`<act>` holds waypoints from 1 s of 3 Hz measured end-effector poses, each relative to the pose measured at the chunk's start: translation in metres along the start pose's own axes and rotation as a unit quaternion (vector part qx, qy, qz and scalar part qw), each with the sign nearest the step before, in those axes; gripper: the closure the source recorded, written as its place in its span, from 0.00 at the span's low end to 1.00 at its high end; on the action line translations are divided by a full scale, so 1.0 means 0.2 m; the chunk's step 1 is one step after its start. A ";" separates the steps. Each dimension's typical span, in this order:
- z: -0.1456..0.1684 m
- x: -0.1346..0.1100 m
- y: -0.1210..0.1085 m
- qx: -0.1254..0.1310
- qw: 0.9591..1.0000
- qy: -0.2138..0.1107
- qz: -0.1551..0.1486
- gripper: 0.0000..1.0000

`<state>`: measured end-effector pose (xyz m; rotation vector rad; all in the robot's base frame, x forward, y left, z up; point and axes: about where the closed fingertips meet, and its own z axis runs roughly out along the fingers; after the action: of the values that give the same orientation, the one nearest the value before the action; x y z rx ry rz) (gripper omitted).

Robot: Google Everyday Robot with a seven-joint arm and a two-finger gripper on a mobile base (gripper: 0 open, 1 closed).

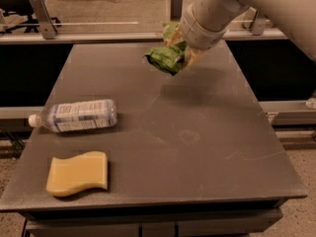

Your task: Move green rice chip bag near blue plastic bottle

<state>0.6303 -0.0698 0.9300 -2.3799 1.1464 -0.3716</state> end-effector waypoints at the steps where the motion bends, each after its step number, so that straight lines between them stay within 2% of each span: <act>1: -0.12 -0.12 -0.15 0.033 0.999 0.011 -0.025 1.00; 2: -0.13 -0.24 -0.24 0.048 0.998 -0.001 -0.037 1.00; 3: -0.10 -0.38 -0.28 0.050 0.997 -0.017 -0.052 1.00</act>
Offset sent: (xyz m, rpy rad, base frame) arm -0.0112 0.0864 0.0600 0.0589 -0.1131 0.1004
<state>0.6127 0.0154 0.9731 -2.3537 0.9683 -0.4110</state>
